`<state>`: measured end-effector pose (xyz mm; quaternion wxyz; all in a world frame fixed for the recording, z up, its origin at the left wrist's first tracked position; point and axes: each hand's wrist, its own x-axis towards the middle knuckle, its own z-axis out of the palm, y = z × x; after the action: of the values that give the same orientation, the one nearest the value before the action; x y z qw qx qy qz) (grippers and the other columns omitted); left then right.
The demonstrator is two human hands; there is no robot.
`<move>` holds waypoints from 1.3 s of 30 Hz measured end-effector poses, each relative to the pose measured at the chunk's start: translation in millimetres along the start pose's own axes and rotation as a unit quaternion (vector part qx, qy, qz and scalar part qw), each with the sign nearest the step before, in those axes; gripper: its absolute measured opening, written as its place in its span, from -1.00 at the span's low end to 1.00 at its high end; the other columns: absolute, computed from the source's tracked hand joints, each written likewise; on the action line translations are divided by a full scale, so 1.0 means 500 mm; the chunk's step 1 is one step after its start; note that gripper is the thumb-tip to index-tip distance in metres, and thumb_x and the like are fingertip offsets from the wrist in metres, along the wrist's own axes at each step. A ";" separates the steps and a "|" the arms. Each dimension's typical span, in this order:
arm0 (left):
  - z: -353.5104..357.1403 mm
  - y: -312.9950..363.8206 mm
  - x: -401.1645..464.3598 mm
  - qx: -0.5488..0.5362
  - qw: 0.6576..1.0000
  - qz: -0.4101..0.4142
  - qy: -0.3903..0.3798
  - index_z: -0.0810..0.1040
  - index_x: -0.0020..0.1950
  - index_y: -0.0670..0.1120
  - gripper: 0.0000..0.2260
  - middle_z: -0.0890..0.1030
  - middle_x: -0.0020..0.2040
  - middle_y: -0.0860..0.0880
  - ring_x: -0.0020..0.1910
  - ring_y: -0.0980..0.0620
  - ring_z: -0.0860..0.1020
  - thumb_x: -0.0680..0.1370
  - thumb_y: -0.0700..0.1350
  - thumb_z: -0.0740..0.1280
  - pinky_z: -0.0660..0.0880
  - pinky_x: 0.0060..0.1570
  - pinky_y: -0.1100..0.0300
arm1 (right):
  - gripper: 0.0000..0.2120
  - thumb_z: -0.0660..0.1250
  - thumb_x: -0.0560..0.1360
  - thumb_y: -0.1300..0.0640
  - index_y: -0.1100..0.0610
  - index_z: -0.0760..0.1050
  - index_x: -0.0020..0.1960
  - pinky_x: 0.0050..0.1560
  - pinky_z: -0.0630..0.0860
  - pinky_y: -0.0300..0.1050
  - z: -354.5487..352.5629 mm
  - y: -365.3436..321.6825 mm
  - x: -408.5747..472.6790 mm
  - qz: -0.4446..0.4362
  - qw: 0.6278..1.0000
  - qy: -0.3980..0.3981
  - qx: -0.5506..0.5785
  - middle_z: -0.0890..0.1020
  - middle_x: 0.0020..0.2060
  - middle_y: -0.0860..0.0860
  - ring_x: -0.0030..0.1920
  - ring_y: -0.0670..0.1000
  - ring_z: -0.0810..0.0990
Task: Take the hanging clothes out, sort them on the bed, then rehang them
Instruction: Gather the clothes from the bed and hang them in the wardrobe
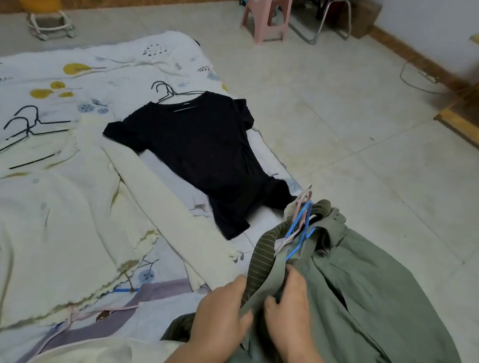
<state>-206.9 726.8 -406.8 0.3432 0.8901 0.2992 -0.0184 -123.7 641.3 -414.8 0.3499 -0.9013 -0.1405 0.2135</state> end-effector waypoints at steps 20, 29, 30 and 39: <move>-0.110 -0.010 -0.086 -0.070 0.996 0.054 0.017 0.33 -0.22 0.05 -0.85 0.40 -0.32 0.10 -0.27 0.16 0.40 0.49 -0.03 0.28 0.24 -0.34 0.29 | -0.75 0.37 0.37 0.19 0.15 0.53 0.04 -0.13 0.35 -0.02 -0.234 -0.147 0.122 -0.286 0.898 -0.008 -0.336 0.58 -0.21 0.16 -0.07 0.23 0.51; -0.098 -0.026 -0.089 -0.040 0.994 0.103 0.023 0.14 -0.36 0.13 -0.75 0.30 -0.40 0.10 -0.31 0.21 0.35 0.42 -0.03 0.20 0.20 -0.36 0.33 | -0.82 0.31 0.43 0.17 -0.10 0.49 -0.06 0.33 0.23 -0.05 -0.228 -0.157 0.136 -0.232 0.889 -0.118 -0.377 0.51 0.10 -0.04 0.19 0.04 0.41; -0.096 -0.029 -0.090 -0.035 0.994 0.100 0.022 0.17 -0.34 0.12 -0.76 0.32 -0.37 0.11 -0.30 0.21 0.35 0.45 -0.01 0.22 0.21 -0.34 0.33 | -0.89 0.28 0.43 0.17 -0.01 0.50 -0.09 0.22 0.30 -0.10 -0.226 -0.152 0.139 -0.231 0.878 -0.114 -0.403 0.54 -0.07 -0.02 0.00 0.05 0.46; -0.148 -0.161 -0.110 0.043 0.999 -0.030 0.013 0.42 0.26 0.08 -0.43 0.55 0.11 0.14 0.14 0.12 0.47 0.42 0.29 -0.10 0.33 0.08 0.23 | -0.91 0.27 0.46 0.01 -0.06 0.50 -0.04 -0.11 0.20 -0.12 -0.255 -0.167 0.108 -0.260 0.860 -0.040 -0.437 0.65 -0.08 0.01 0.03 0.10 0.56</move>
<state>-308.5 791.3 -385.4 0.2996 0.8949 0.3294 -0.0306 -23.5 649.9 -288.0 -0.0434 -0.8828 -0.4629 0.0675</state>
